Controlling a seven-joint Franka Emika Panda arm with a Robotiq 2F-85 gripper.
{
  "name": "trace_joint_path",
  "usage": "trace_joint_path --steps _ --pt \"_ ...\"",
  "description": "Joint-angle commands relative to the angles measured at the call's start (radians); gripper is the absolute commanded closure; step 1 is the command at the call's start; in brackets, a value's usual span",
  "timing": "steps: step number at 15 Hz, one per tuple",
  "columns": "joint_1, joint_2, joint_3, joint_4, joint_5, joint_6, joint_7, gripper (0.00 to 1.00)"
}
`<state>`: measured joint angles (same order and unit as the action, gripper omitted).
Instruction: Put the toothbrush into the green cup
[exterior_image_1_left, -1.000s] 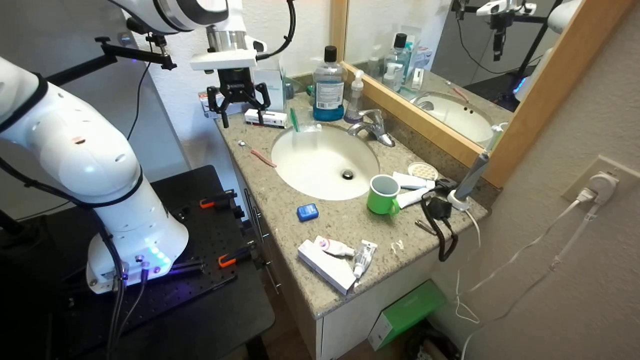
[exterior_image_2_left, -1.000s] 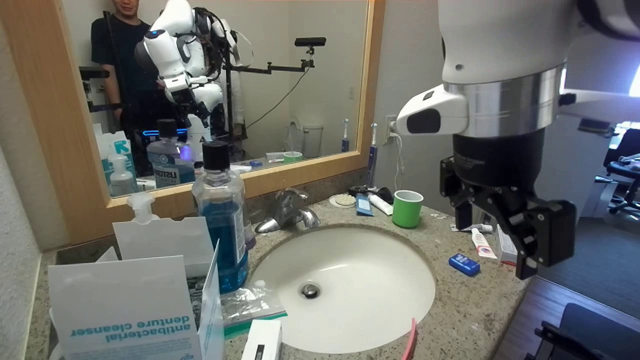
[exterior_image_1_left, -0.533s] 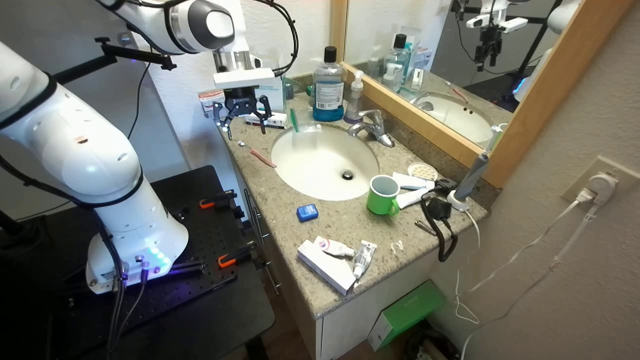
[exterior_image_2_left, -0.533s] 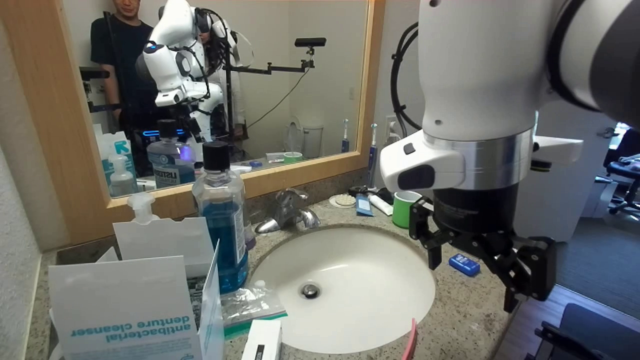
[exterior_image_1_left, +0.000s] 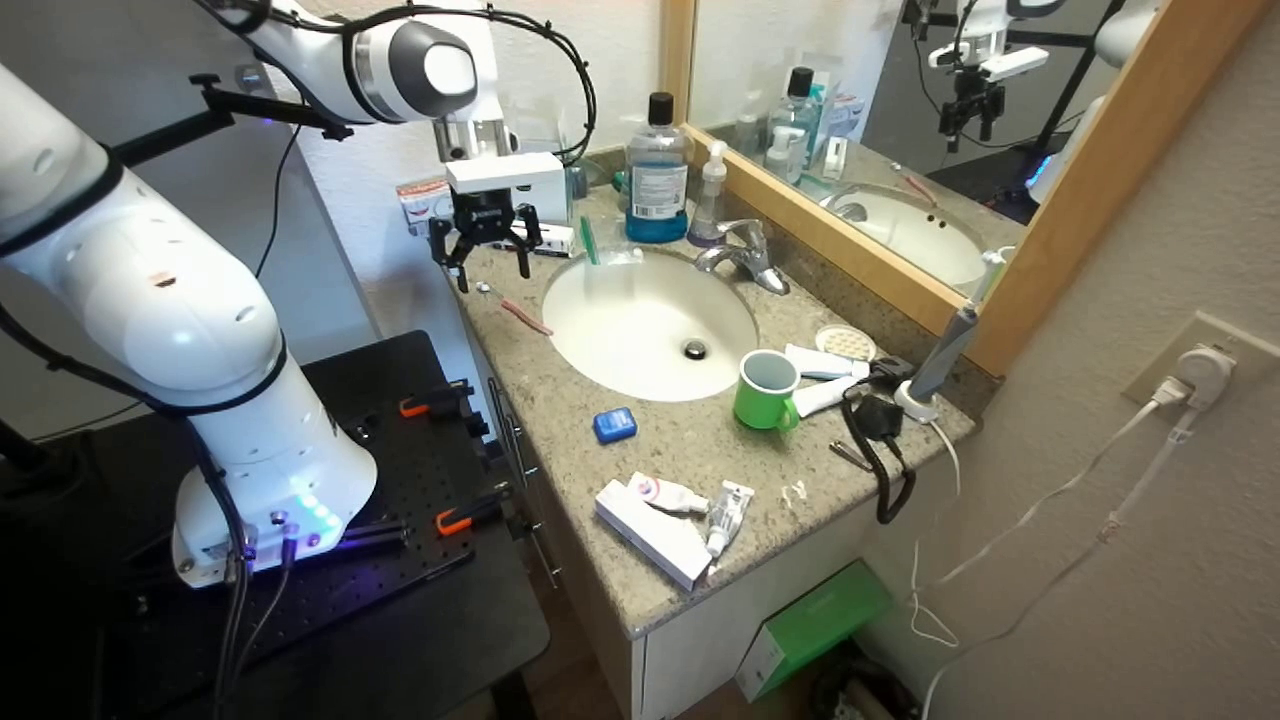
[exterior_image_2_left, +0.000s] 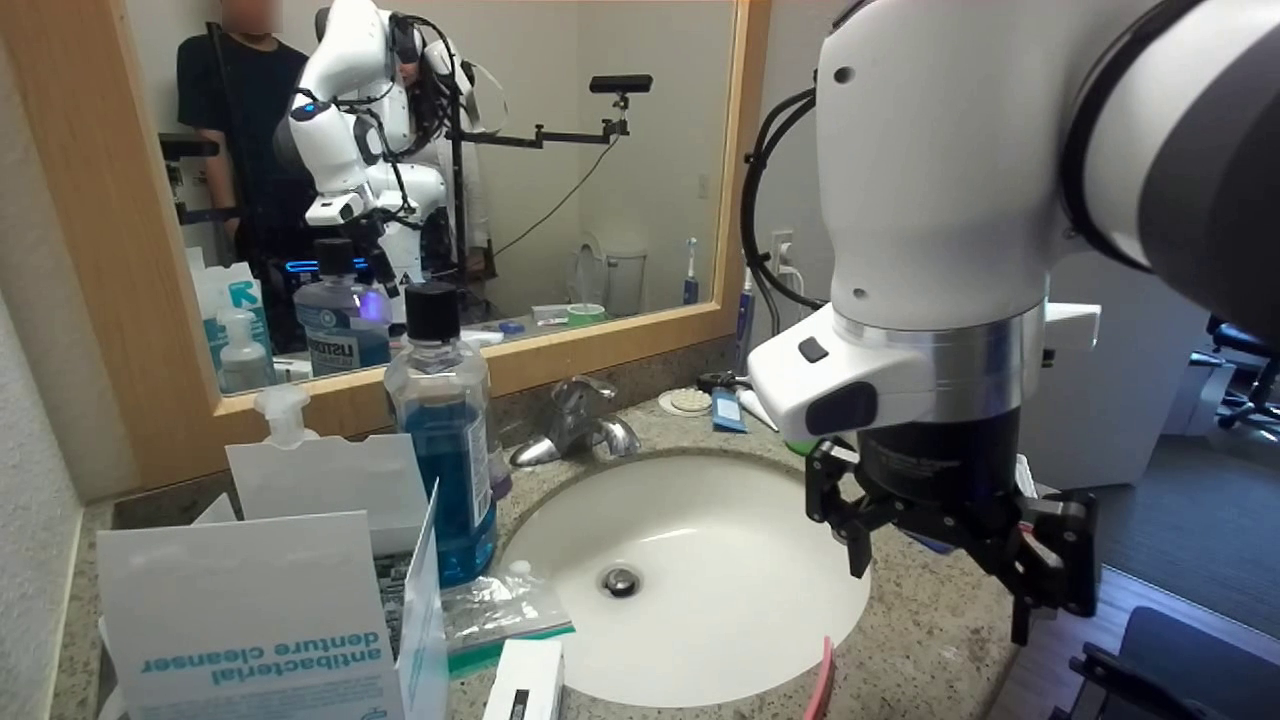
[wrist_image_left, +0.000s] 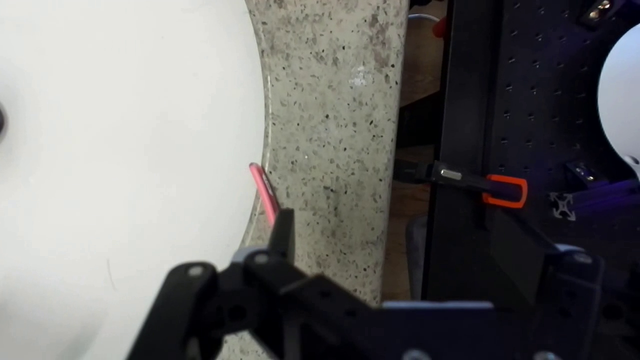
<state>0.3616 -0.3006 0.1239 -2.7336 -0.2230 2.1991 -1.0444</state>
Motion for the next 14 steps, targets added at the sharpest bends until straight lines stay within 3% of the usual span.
trace_joint_path --steps 1,5,14 --pt "-0.02 0.002 0.013 0.002 0.004 0.0 -0.017 0.0" --pt "-0.011 0.025 0.018 0.001 -0.009 0.046 -0.072 0.0" --pt "-0.001 0.145 0.033 0.026 0.095 0.144 -0.335 0.0"
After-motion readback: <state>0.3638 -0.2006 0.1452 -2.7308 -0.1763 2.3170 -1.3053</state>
